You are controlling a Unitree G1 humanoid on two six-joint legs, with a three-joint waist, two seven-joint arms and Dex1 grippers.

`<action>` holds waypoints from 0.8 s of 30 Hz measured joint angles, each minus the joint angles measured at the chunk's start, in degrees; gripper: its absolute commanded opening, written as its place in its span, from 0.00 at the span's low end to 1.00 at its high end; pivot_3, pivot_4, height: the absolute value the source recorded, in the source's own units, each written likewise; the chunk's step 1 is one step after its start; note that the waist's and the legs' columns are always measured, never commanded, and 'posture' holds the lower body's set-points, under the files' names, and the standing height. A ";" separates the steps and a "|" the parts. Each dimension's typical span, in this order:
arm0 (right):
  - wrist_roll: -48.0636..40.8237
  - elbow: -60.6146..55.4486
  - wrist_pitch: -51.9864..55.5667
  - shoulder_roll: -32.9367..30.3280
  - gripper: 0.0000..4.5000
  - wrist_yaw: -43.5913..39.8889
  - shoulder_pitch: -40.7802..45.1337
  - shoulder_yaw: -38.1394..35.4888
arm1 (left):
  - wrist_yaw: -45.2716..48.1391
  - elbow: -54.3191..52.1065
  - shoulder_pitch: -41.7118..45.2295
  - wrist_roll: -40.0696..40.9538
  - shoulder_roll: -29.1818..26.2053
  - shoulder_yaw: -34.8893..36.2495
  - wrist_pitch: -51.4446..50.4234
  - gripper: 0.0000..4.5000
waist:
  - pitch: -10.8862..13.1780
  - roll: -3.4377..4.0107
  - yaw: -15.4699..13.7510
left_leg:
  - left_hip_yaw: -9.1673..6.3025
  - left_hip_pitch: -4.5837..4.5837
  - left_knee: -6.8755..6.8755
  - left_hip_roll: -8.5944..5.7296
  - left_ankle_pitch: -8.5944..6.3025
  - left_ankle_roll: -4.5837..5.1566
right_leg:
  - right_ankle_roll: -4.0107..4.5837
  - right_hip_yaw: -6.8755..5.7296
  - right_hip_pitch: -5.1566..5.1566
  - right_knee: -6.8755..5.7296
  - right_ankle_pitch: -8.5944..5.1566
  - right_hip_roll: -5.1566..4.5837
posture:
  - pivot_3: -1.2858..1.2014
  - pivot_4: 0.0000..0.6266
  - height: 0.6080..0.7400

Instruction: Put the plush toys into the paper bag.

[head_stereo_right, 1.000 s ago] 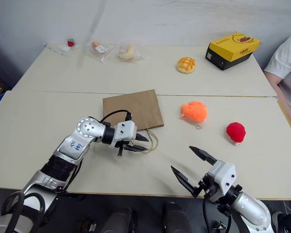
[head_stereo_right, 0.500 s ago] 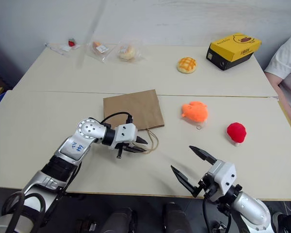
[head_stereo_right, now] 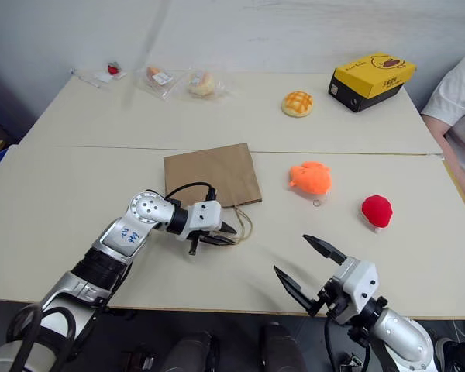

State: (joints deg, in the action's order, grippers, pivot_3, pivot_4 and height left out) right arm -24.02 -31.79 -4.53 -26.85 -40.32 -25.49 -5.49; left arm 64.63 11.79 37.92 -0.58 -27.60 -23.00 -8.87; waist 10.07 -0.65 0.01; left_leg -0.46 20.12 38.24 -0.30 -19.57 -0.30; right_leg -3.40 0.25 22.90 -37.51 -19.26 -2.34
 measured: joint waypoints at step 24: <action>4.20 10.21 15.68 3.38 0.37 3.75 36.08 14.23 | 3.93 -9.32 7.95 41.18 1.66 23.16 -41.11 0.00 | 0.04 -0.06 0.34 | -0.13 0.35 0.38 -0.02 0.15 -0.26 | 0.00 -0.05 0.43 -0.33 0.00 0.01 | 0.52 0.24 1.00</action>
State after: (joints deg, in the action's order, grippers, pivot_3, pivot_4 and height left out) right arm -19.82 -21.58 11.15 -23.47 -36.58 10.59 8.74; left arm 68.56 2.47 45.86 40.60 -25.94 0.16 -49.98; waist 10.11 -0.72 0.35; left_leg -0.59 20.47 38.62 -0.32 -19.41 -0.56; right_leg -3.40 0.21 23.34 -37.85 -19.26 -2.33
